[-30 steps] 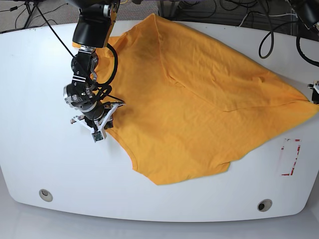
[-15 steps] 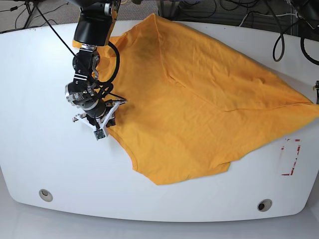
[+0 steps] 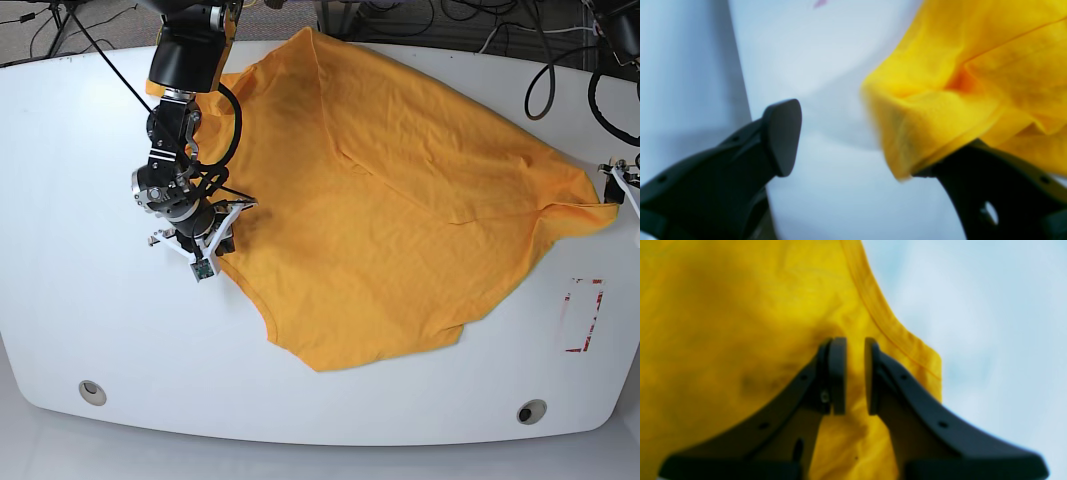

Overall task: Layout the t-shirt on the table in an organized manner, then fold the t-shirt properly
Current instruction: 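Release the shirt with the left gripper and lower it onto the cloth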

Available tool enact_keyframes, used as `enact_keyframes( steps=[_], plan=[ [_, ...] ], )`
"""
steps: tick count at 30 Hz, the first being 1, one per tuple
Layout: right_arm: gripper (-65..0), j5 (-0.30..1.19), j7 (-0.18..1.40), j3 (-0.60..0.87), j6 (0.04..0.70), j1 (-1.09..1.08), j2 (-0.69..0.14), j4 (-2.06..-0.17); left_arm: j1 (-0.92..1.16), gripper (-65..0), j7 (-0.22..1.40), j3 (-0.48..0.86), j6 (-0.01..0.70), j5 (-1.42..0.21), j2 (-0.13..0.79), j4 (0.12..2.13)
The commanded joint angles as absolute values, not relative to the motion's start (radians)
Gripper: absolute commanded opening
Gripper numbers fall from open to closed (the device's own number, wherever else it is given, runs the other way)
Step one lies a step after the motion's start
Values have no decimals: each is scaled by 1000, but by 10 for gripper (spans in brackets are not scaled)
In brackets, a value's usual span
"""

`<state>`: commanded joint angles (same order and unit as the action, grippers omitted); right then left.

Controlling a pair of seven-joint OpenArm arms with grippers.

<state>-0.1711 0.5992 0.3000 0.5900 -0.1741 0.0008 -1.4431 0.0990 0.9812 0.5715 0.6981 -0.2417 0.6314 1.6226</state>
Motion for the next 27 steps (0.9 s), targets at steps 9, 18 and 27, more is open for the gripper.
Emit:
enact_keyframes(
  steps=[9, 18, 27],
  plan=[
    [-563, -170, 599, 300, 590, -171, 1, -1442, 102, -204, 889, 515, 698, -65, 696, 1629],
    [-563, -168, 599, 300, 590, -170, -1, -1442, 110, -197, 863, 415, 698, 128, 731, 1626],
    [-563, -166, 599, 300, 590, -170, 1, -1443, 159, -201, 868, 288, 698, 48, 812, 1590]
  ],
)
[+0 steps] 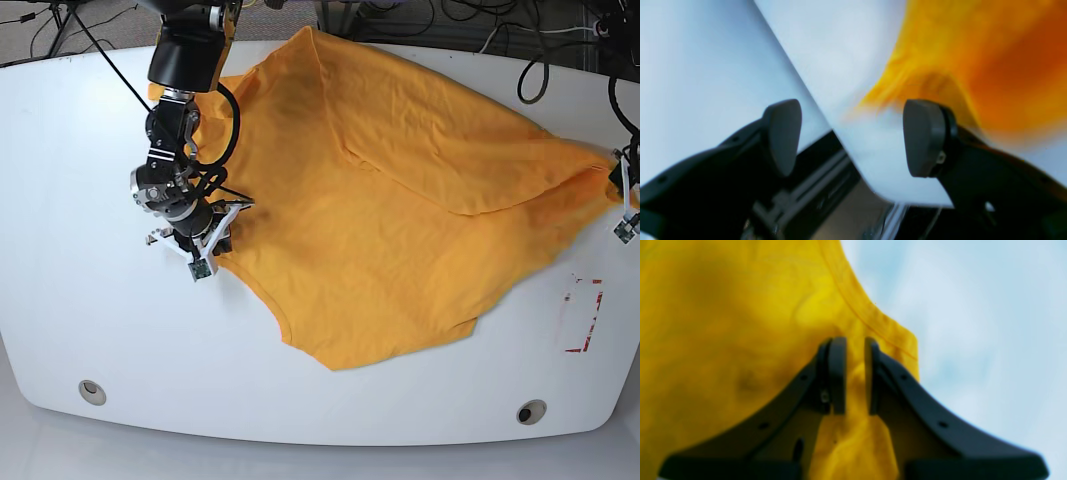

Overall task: Layout the t-shirt on the table in an organized manner, then fold the t-shirt properly
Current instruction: 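Release the shirt with the left gripper and lower it onto the cloth, then grasp the shirt edges with both grippers and pull them outward to flatten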

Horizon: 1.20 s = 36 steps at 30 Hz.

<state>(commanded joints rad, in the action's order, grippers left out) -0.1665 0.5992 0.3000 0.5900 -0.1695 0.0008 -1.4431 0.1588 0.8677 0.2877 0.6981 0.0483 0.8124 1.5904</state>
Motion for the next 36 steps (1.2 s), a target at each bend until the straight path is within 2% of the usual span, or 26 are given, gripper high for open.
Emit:
enact_keyframes(
  steps=[7, 10, 16, 23, 27, 32, 36],
  plan=[
    [-563, -166, 599, 300, 590, -170, 1, -1443, 159, -204, 865, 300, 698, -30, 822, 1593],
    [-563, -166, 599, 300, 590, -170, 1, -1443, 122, -204, 865, 355, 698, -33, 785, 1596],
    [-563, -166, 599, 300, 590, -174, 1, -1442, 4, -204, 865, 539, 698, -31, 601, 1595],
    [-563, -166, 595, 300, 588, -199, -1, -1438, -117, -208, 865, 595, 698, -12, 389, 1596],
    [-568, -166, 595, 300, 588, -234, -4, -1399, -124, -285, 865, 547, 698, 53, 268, 1593],
    [-569, -166, 595, 300, 590, -254, -5, -1380, -110, -368, 865, 470, 698, 142, 203, 1586],
    [-571, -165, 595, 300, 591, -254, 1, -1379, -70, -399, 865, 460, 698, 173, 173, 1589]
  ],
)
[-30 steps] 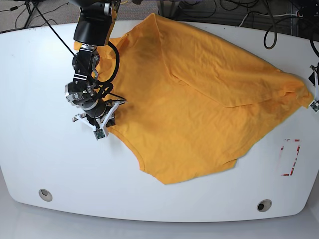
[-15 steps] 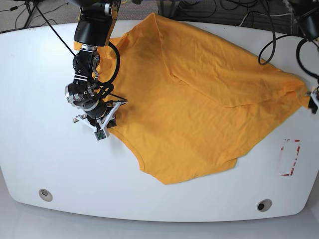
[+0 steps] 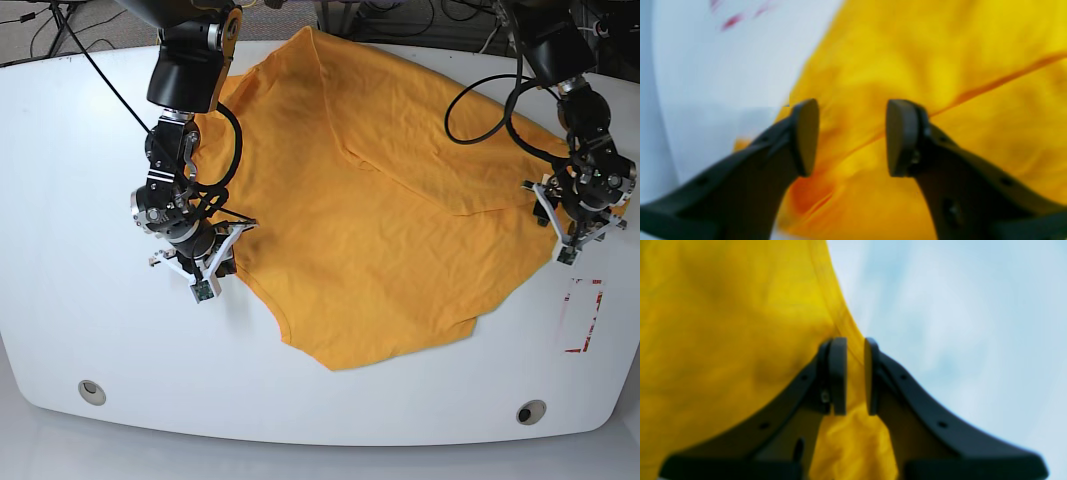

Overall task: Layout the t-shirt on the table in an organized manner, then fold the t-shirt properly
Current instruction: 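Grasp the shirt edges with both grippers and pull them outward to flatten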

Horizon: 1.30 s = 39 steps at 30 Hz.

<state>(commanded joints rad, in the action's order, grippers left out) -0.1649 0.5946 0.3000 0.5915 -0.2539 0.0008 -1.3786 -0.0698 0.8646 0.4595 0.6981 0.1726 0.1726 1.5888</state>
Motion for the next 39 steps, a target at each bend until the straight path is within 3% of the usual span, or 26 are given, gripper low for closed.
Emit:
enact_keyframes(
  steps=[14, 23, 33, 39],
  plan=[
    [-571, -165, 539, 300, 591, -255, 27, -1193, -28, -399, 865, 460, 698, 171, 199, 1584],
    [-571, -163, 450, 311, 584, -248, -68, -1075, -70, -399, 834, 450, 698, 171, 211, 1465],
    [-571, -163, 452, 515, 591, -188, -166, -1075, -183, -397, 687, 234, 698, 170, 249, 1233],
    [-571, -163, 453, 581, 591, -113, -182, -1079, -282, -397, 607, 131, 698, 170, 249, 1096]
  ],
)
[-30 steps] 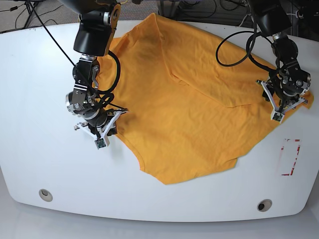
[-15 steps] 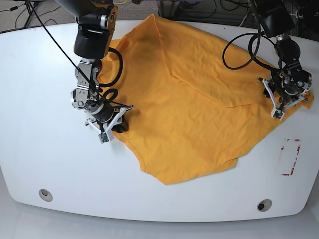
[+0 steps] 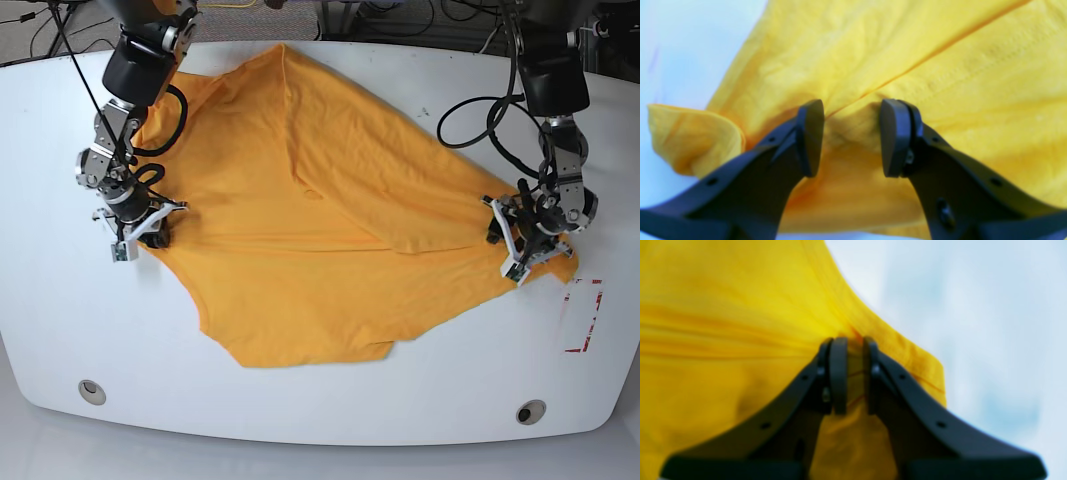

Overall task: Layout the t-shirt on the table in an organized manner, then fold the t-shirt properly
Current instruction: 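Grasp the shirt edges with both grippers and pull them outward to flatten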

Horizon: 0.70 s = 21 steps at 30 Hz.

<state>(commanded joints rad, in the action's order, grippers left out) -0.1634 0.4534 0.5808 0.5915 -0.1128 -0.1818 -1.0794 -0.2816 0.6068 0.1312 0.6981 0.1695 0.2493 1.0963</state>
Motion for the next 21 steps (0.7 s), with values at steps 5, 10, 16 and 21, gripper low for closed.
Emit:
enact_keyframes(
  steps=[5, 10, 16, 21],
  plan=[
    [-571, -163, 453, 636, 591, -53, -176, -1104, -369, -397, 552, 56, 698, 168, 237, 995],
    [-571, -163, 455, 661, 593, 27, -105, -1248, -446, -397, 524, 21, 698, 166, 225, 964],
    [-571, -168, 506, 659, 593, 54, -51, -1383, -524, -396, 530, 22, 698, 166, 188, 970],
    [-571, -168, 568, 628, 627, 51, -24, -1486, -547, -396, 530, 24, 698, 165, 191, 1027]
  ],
)
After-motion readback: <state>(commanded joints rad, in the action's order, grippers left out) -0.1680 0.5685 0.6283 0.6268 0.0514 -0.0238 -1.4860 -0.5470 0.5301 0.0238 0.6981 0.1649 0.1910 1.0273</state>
